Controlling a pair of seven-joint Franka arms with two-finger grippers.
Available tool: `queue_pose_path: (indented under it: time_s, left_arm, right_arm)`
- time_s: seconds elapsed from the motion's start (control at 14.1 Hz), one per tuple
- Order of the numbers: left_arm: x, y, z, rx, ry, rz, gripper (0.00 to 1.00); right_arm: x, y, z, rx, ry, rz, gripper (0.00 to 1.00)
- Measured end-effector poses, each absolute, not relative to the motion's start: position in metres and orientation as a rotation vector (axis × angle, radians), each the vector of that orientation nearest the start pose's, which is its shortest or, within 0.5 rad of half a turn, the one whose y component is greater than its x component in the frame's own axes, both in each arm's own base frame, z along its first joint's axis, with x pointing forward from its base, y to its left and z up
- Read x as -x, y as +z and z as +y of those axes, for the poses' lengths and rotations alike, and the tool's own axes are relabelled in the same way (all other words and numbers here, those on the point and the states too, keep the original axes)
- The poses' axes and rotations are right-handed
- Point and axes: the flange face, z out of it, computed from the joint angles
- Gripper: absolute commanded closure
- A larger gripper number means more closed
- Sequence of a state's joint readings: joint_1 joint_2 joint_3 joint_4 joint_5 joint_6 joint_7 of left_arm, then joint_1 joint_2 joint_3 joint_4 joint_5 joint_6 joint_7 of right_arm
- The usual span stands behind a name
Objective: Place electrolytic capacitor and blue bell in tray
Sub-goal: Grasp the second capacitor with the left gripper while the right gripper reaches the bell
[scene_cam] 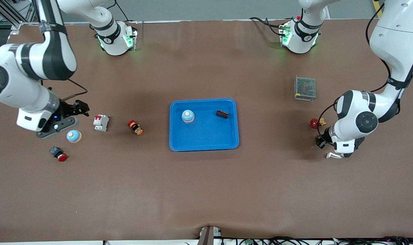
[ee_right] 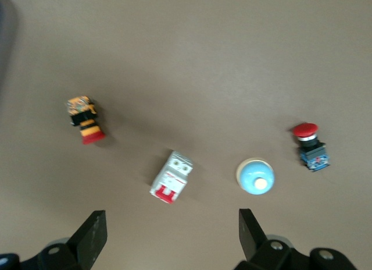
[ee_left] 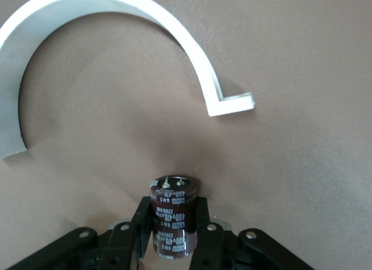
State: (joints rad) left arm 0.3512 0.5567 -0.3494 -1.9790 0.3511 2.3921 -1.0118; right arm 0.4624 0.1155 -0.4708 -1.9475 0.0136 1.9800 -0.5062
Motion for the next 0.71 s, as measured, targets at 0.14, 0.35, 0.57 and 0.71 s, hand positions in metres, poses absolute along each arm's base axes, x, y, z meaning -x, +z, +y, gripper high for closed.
queue_pose_path:
  time_s: [0.14, 0.35, 0.57, 0.71]
  left_arm:
    - [-0.604, 0.194, 0.006, 2.835, 0.076, -1.169, 1.00]
    - [-0.610, 0.200, -0.004, 2.855, 0.057, -1.156, 1.00]
    - [-0.618, 0.210, -0.013, 2.877, 0.027, -1.147, 1.00]
    - [-0.622, 0.217, -0.021, 2.887, 0.008, -1.156, 1.00]
  right_arm:
    - [-0.571, 0.411, -0.021, 3.056, 0.105, -0.809, 0.00]
    - [-0.566, 0.393, -0.057, 3.053, 0.058, -0.856, 0.00]
    - [-0.563, 0.372, -0.081, 3.062, 0.042, -0.881, 0.00]
    - [-0.567, 0.356, -0.086, 3.076, 0.046, -0.893, 0.00]
